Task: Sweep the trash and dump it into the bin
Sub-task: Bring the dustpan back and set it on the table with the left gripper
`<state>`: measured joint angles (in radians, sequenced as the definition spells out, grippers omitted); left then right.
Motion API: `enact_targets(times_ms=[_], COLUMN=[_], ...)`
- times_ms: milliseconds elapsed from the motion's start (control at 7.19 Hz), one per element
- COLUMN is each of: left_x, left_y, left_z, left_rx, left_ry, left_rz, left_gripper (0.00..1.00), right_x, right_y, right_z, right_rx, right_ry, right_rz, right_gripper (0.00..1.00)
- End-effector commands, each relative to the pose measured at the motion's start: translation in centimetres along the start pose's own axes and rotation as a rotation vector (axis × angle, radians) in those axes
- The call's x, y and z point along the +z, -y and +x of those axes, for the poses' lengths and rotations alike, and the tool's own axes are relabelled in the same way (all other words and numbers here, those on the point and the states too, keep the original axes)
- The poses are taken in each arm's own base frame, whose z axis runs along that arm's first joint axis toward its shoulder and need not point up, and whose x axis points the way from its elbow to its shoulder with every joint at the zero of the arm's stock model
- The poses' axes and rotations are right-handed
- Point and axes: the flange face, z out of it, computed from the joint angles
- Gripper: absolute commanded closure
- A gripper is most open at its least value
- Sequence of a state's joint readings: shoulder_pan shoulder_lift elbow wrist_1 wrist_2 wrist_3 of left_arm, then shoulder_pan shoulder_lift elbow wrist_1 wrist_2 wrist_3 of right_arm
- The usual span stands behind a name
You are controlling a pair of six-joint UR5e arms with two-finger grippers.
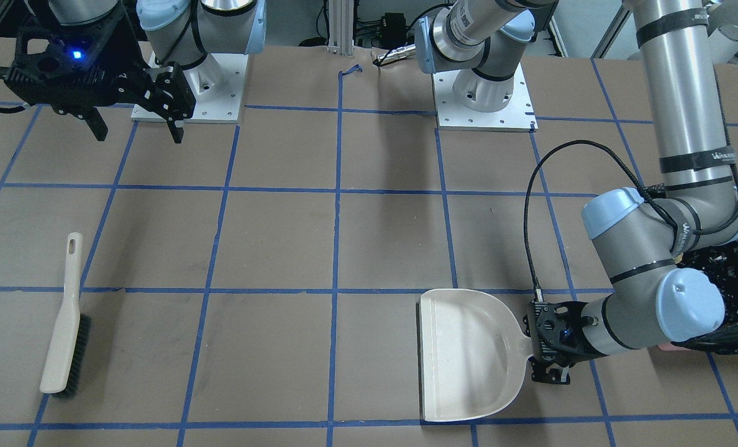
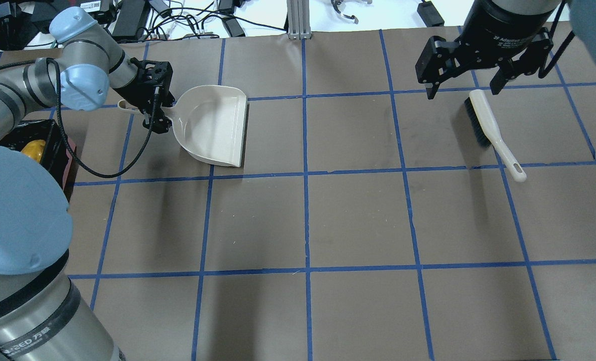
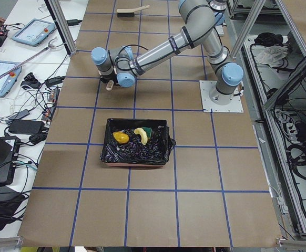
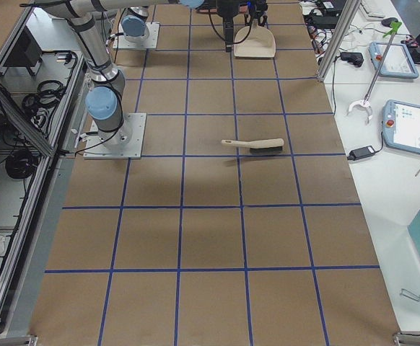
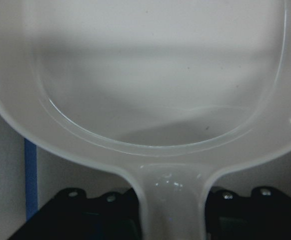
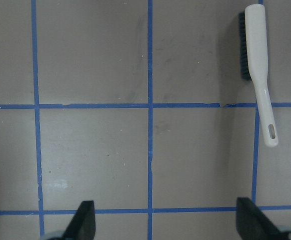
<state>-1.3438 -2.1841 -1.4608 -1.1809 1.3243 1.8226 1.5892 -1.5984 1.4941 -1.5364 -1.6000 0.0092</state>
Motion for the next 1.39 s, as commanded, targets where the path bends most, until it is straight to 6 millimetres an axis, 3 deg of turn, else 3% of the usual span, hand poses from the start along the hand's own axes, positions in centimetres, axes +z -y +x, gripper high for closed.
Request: enact_targets(times_ms=[0,139,278,417,695,974,1252], left_x=[0.3,0.6,0.8,0.7,-0.2,-4.2,-9.3], left_y=[0.0,-0.1,-0.2,0.0,0.5,1.5,3.1], left_z=[-0.1,-0.1,-0.2,-0.2,-0.1,-0.4,0.9], left_rx=[-0.002,-0.011,-0.023,-0.047,-0.054,-0.099,-0.226], left_ry=[-0.001,-0.005,-0.008,-0.007,0.006,0.063,0.092], left_rz=[0.009,0.010,0.010,0.010,-0.001,-0.015,-0.018], left_gripper=[1.00,0.59,0.32,0.18,0.11,0.08,0.07], right_x=[0.0,0.0,0.0,0.1,0.1,0.1,0.1], right_y=[0.0,0.0,0.0,0.0,0.0,0.0,0.0], right_z=[0.0,0.0,0.0,0.0,0.0,0.0,0.0], right_rx=[0.000,0.000,0.000,0.000,0.000,0.000,0.000], right_ry=[0.000,0.000,0.000,0.000,0.000,0.000,0.000], right_rz=[0.001,0.001,0.001,-0.001,0.001,-0.001,-0.001], right_gripper=[0.00,0.00,0.00,0.00,0.00,0.00,0.00])
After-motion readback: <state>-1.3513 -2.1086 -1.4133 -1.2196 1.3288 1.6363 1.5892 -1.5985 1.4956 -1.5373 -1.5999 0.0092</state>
